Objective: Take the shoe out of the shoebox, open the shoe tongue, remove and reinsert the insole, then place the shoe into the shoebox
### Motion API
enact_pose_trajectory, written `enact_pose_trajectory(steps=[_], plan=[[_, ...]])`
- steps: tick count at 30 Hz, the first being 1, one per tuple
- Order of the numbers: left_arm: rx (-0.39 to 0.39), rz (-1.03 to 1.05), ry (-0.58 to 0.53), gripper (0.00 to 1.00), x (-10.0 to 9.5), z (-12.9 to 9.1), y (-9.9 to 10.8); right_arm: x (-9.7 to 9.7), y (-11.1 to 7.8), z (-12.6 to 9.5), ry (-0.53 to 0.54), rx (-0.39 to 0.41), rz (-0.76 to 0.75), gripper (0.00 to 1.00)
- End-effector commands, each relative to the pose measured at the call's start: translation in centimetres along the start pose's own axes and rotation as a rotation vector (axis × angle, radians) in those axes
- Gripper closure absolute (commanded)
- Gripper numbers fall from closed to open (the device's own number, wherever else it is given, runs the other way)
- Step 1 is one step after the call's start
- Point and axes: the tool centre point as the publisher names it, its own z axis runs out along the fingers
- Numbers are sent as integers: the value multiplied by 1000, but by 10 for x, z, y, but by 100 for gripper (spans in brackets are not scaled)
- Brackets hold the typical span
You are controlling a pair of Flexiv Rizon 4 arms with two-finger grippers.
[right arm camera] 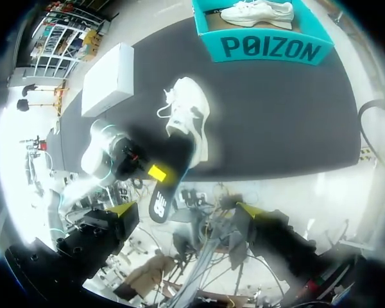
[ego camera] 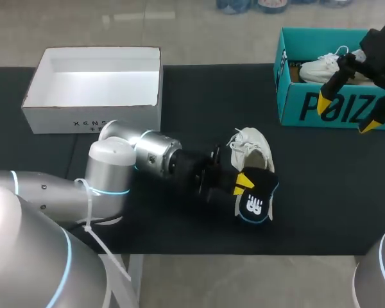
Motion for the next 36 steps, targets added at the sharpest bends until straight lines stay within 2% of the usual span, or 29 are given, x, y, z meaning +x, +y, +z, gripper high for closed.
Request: enact_pose_trajectory(steps=[1, 11, 17, 24, 30, 36], plan=[[31, -19, 31, 100, -4, 7, 30, 1, 1, 0, -3, 2, 1, 0], [-57, -65, 44, 100, -10, -14, 47, 1, 1, 0, -3, 2, 1, 0], [-84, -78, 22, 100, -7, -10, 57, 1, 1, 0, -3, 2, 1, 0], [-65, -68, -27, 100, -10, 2, 46, 1, 1, 0, -3, 2, 1, 0], [-76, -82, -57, 100, -8, 9, 34, 1, 1, 0, -3, 2, 1, 0], [-86, -76, -84, 100, -15, 18, 22, 1, 1, 0, -3, 2, 1, 0]])
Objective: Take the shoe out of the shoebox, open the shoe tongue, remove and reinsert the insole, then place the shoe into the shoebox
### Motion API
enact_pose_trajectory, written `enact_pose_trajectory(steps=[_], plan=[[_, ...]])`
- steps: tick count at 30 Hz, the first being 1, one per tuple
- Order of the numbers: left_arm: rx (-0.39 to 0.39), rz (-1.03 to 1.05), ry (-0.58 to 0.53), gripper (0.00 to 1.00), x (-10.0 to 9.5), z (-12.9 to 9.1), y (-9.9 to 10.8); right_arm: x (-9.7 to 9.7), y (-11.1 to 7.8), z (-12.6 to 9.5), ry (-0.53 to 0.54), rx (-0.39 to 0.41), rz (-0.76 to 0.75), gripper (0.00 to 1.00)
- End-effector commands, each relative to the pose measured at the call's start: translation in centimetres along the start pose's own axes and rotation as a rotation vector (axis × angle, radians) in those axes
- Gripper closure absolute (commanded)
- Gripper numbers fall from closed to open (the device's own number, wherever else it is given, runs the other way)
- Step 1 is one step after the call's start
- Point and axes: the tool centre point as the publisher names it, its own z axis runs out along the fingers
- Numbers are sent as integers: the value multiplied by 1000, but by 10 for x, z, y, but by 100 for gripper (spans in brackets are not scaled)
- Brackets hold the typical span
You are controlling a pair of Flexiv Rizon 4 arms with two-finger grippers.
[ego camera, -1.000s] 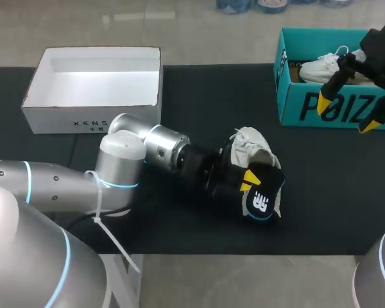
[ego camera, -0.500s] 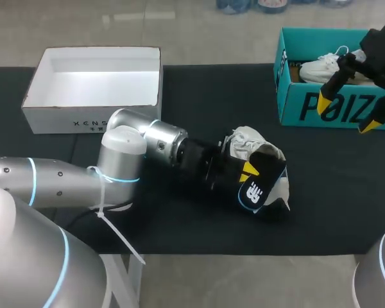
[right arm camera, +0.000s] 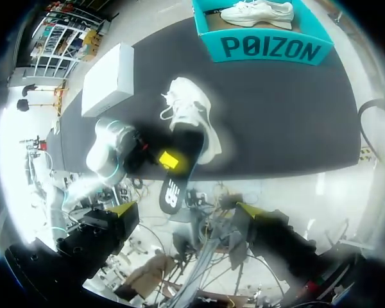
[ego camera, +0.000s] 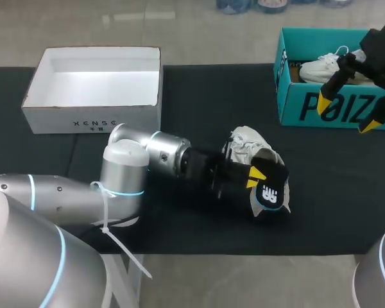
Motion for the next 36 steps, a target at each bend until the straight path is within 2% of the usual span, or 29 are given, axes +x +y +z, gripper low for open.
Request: enact_pose_trajectory(steps=[1, 13, 25, 36], plan=[[-31, 3, -13, 100, 0, 7, -12, 1, 2, 1, -2, 2, 1, 0], [-102, -41, -14, 100, -6, 5, -13, 1, 2, 1, -2, 2, 1, 0], [-152, -52, -70, 100, -10, 0, 14, 1, 2, 1, -2, 2, 1, 0], [-219, -35, -95, 100, -10, -8, 55, 1, 2, 1, -2, 2, 1, 0]])
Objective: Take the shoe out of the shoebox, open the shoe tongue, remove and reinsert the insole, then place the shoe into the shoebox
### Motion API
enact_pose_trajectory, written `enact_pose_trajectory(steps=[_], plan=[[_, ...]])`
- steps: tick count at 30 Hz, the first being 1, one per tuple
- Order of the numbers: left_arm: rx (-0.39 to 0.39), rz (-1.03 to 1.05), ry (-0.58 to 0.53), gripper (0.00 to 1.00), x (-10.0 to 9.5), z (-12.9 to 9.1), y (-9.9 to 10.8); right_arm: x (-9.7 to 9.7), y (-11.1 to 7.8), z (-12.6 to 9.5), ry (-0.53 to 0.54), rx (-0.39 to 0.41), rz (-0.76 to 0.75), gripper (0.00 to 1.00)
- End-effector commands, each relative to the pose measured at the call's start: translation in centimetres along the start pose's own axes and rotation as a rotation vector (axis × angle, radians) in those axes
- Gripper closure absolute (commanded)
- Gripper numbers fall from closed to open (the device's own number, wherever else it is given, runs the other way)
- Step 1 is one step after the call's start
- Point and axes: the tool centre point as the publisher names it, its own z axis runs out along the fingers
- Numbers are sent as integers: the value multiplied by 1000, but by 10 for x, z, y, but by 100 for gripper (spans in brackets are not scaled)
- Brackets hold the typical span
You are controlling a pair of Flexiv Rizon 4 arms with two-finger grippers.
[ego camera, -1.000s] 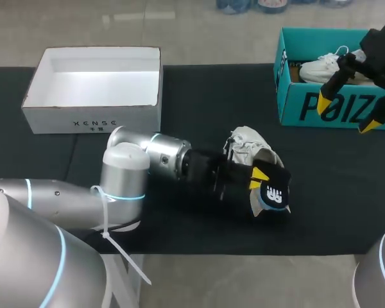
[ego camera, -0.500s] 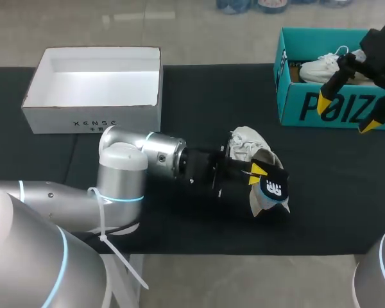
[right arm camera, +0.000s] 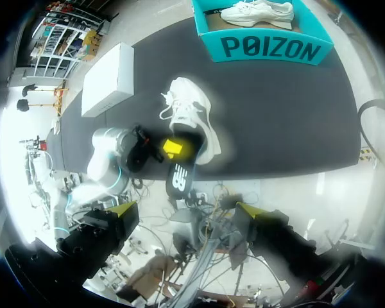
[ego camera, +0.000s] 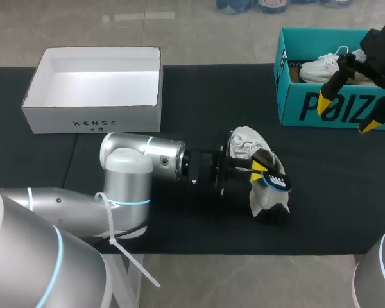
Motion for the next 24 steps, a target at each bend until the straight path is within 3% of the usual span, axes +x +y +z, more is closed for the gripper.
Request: enact_pose_trajectory(steps=[1, 10, 11, 12, 13, 17, 19, 23, 24], plan=[[-11, 7, -8, 100, 0, 4, 17, 1, 2, 1, -2, 2, 1, 0], [-72, 20, 18, 100, -5, 0, 21, 1, 2, 1, -2, 2, 1, 0], [-73, 21, 19, 71, -5, 1, 19, 1, 2, 1, -2, 2, 1, 0], [-74, 21, 19, 30, -5, 1, 18, 1, 2, 1, -2, 2, 1, 0], [-76, 24, 24, 5, -5, 1, 16, 1, 2, 1, -2, 2, 1, 0], [-77, 24, 28, 18, -3, -2, 9, 1, 2, 1, -2, 2, 1, 0], [-79, 25, 30, 33, -2, -3, 6, 1, 2, 1, -2, 2, 1, 0], [-76, 24, 35, 40, 1, -4, 1, 1, 2, 1, -2, 2, 1, 0], [-75, 22, 35, 47, 2, -4, 0, 1, 2, 1, -2, 2, 1, 0]])
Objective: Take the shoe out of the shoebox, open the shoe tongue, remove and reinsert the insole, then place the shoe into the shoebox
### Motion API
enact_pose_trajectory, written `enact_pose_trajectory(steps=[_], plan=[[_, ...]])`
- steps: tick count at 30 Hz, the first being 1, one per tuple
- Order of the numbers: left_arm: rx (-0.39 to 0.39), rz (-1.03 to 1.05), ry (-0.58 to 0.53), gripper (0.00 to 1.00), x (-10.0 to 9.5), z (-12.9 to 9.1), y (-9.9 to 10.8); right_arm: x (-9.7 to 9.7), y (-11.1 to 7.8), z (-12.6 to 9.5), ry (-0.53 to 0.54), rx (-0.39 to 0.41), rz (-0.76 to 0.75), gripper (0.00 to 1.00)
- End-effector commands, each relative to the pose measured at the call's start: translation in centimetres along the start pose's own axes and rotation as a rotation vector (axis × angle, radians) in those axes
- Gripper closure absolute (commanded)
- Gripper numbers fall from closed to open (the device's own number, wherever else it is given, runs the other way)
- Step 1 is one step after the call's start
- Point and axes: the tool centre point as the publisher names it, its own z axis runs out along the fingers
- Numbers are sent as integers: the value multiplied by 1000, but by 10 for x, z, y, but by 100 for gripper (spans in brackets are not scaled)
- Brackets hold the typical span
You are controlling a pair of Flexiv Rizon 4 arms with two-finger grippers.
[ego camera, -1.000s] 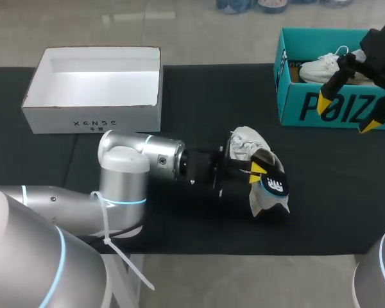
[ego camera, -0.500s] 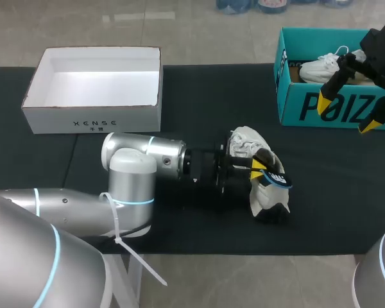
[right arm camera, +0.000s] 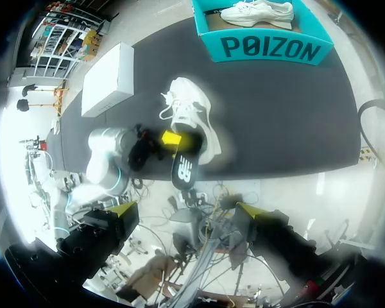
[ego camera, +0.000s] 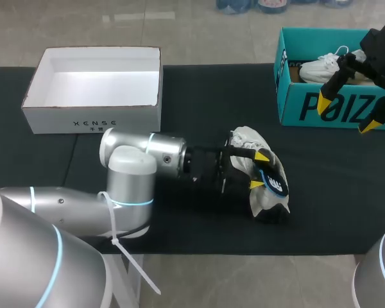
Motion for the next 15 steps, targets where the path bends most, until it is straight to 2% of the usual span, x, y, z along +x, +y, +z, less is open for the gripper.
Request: enact_pose_trajectory(steps=[1, 6, 8, 10, 13, 15], plan=[[-5, -3, 1, 51, 3, -4, -7, 1, 2, 1, -2, 2, 1, 0], [14, -13, 6, 61, 6, 1, -10, 1, 2, 1, -2, 2, 1, 0], [19, -14, 11, 67, 5, 3, -11, 1, 2, 1, -2, 2, 1, 0], [24, -17, 18, 78, 5, 5, -11, 1, 2, 1, -2, 2, 1, 0], [24, -23, 26, 75, 4, 7, -9, 1, 2, 1, -2, 2, 1, 0], [21, -22, 34, 79, 1, 9, -9, 1, 2, 1, -2, 2, 1, 0]])
